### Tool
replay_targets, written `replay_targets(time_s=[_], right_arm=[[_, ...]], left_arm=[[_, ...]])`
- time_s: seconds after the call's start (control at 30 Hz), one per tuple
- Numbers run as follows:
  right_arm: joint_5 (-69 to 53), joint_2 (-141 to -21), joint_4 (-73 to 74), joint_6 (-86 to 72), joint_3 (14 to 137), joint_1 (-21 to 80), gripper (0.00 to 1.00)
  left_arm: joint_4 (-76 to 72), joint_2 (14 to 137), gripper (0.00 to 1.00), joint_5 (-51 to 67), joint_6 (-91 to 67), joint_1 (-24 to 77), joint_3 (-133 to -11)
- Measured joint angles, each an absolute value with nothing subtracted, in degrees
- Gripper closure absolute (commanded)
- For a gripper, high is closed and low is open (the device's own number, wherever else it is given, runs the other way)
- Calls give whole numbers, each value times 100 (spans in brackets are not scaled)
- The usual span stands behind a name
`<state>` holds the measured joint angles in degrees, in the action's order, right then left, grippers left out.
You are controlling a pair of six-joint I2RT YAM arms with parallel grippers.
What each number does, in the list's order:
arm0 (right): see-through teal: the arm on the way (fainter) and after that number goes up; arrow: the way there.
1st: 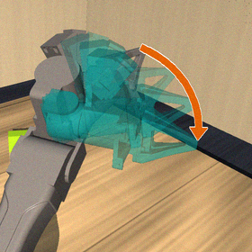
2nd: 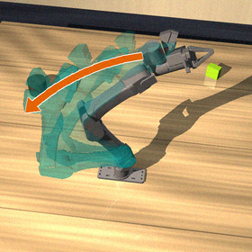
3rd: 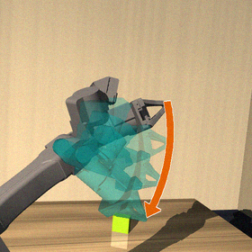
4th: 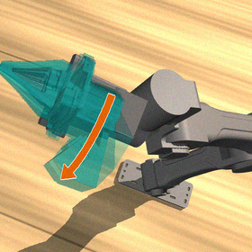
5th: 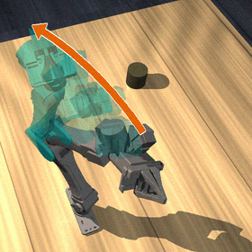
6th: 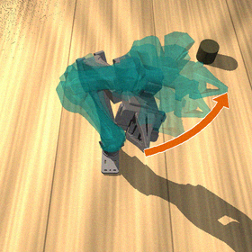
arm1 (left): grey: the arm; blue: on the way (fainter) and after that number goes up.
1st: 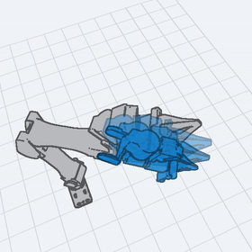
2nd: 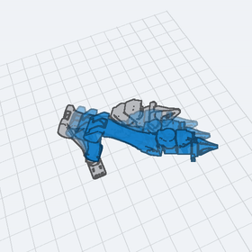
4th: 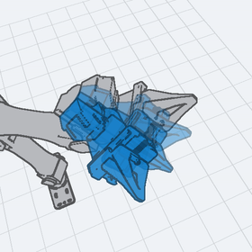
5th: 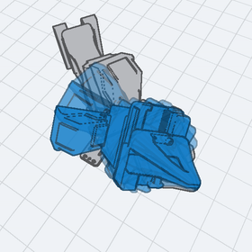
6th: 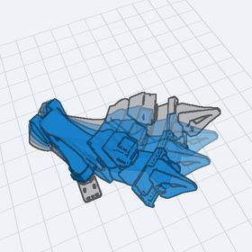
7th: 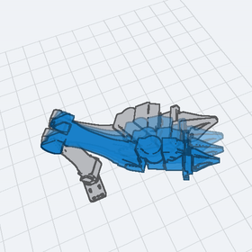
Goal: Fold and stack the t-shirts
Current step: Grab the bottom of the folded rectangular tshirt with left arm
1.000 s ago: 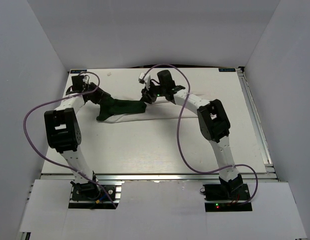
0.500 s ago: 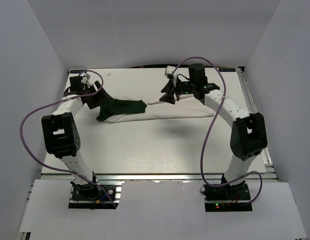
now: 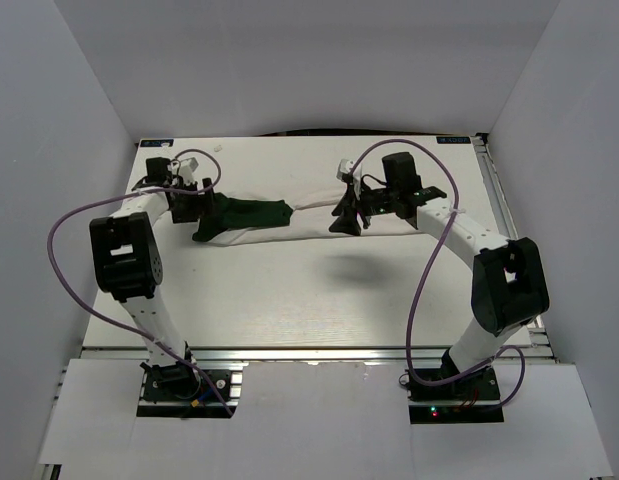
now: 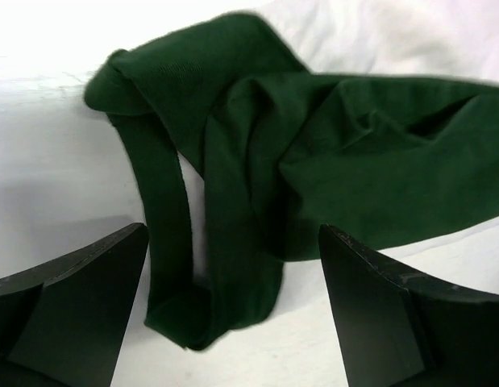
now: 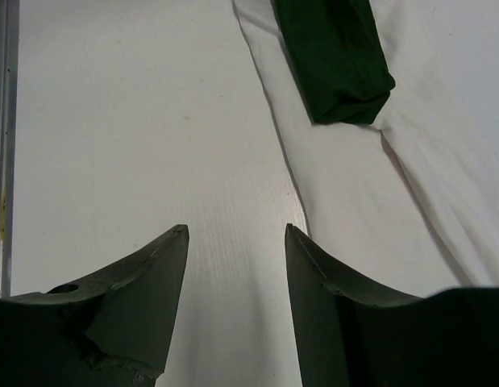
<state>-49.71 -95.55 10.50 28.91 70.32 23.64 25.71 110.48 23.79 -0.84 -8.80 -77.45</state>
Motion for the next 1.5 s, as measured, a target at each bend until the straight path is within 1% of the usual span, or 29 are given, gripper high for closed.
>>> replay_targets(time_s=[0.27,0.53,0.6,0.73,0.77,0.93,0.97,1.03,1.07,1.1,1.17,1.2,1.27,1.3,1.37,1.4,1.43,1.47,1.5], right_arm=[[-4993,-9518,1063,2893,7032,2364,42],[-4989,-9518,1076,2899,7032,2364,42],[-4989,-9518,1083,2902,7032,2364,42],[-4989,-9518,1105,2904,7032,2364,42],[-4989,-9518,1105,2904,7032,2364,42],[-4984,-9518,1107,2902,7032,2357,42],[-4984,-9518,1107,2902,7032,2349,42],[-4984,-9518,1105,2902,7032,2327,42],[-4982,-9518,1107,2902,7032,2314,43],[-4982,-9518,1107,2902,7032,2298,42],[-4982,-9518,1105,2902,7032,2276,42],[-4978,-9518,1105,2902,7032,2259,43],[-4969,-9518,1107,2902,7032,2237,43],[-4967,-9518,1105,2899,7032,2222,43],[-4965,-9518,1105,2899,7032,2193,43],[-4965,-9511,1105,2899,7032,2176,43],[-4963,-9507,1107,2899,7030,2161,43],[-4963,-9494,1105,2897,7028,2139,43],[-4963,-9470,1107,2899,7022,2121,43]], left_arm=[[2652,11555,2,2724,545,-884,-7999],[2652,11747,2,3103,604,-899,-8195],[2655,11775,4,3148,556,-906,-8226],[2615,11863,14,3240,395,-921,-8283],[2593,11883,18,3258,344,-923,-8298],[2475,11926,27,3247,185,-908,-8265],[2416,11922,31,3238,148,-902,-8224],[2265,11880,36,3208,106,-888,-8099],[2206,11858,44,3210,69,-880,-8040],[2171,11848,48,3214,14,-875,-7994],[2132,11841,50,3242,-64,-860,-7929],[2132,11841,54,3256,-102,-851,-7909],[2137,11843,59,3282,-178,-832,-7905],[2134,11843,67,3295,-213,-821,-7881],[2150,11845,76,3326,-287,-799,-7839],[2178,11850,83,3356,-318,-792,-7828],[2193,11850,87,3369,-342,-784,-7824],[2202,11850,100,3380,-362,-777,-7824],[2206,11850,100,3380,-390,-775,-7824]])
